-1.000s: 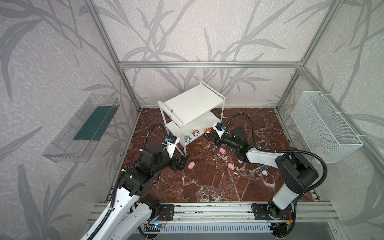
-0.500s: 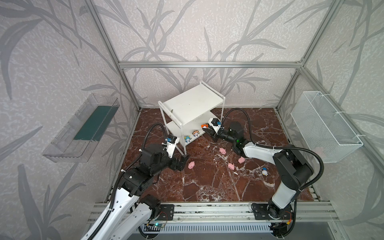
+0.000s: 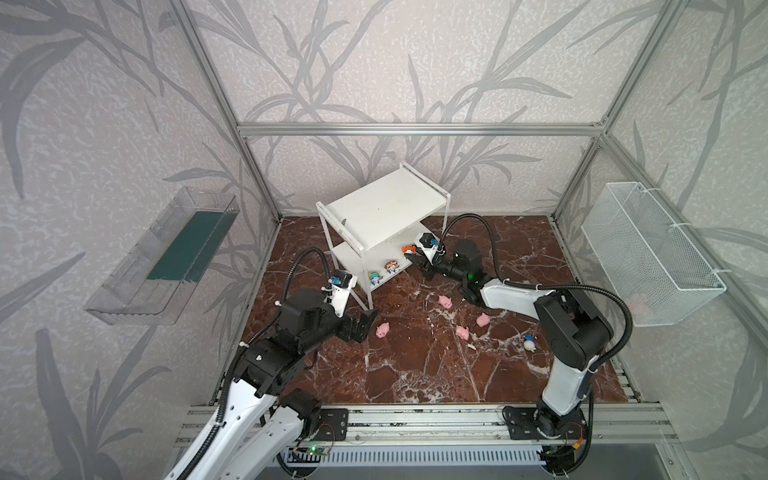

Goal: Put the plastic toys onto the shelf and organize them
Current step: 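Lift the crab-hat figurine with the right gripper toward the shelf, then carry the figurine over the lower shelf beside the lion-maned figurine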

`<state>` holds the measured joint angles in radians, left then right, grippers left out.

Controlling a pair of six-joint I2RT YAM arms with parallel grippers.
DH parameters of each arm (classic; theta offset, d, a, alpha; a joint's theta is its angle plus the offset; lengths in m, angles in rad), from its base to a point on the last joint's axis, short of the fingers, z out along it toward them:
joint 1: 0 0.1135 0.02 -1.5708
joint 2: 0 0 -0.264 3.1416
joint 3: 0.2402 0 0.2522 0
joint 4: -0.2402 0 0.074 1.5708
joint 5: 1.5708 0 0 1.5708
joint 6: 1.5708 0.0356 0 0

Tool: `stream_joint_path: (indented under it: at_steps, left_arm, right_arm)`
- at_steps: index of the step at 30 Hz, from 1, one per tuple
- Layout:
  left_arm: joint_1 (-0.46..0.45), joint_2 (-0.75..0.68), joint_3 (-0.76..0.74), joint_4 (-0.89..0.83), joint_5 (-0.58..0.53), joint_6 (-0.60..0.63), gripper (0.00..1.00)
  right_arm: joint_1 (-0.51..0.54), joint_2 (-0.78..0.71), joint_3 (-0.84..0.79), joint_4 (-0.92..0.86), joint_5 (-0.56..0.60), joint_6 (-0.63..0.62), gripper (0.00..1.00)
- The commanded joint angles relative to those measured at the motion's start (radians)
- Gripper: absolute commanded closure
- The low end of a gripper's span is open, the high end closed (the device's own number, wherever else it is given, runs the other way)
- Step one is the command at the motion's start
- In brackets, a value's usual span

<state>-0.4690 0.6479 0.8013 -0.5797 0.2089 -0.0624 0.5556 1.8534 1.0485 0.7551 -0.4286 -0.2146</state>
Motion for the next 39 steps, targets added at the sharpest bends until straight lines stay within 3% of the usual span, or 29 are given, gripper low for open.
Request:
stream_joint_path:
  at_steps: [1, 28, 33, 39]
  left_arm:
    - [0.006, -0.01, -0.01, 0.008, -0.007, 0.01, 0.01]
    - [0.015, 0.005, -0.009, 0.01, -0.009, 0.013, 0.01]
    - [0.017, 0.004, -0.009, 0.011, -0.008, 0.013, 0.01]
    - [0.017, 0.001, -0.009, 0.011, -0.005, 0.012, 0.01]
  right_arm:
    - [-0.012, 0.024, 0.029, 0.003, -0.011, 0.007, 0.89]
    - [-0.013, 0.021, -0.035, 0.098, -0.102, 0.036, 0.85]
    - [-0.014, 0.012, -0.039, 0.095, -0.085, 0.033, 0.7]
    - [-0.022, -0.009, -0.059, 0.094, -0.069, 0.034, 0.61]
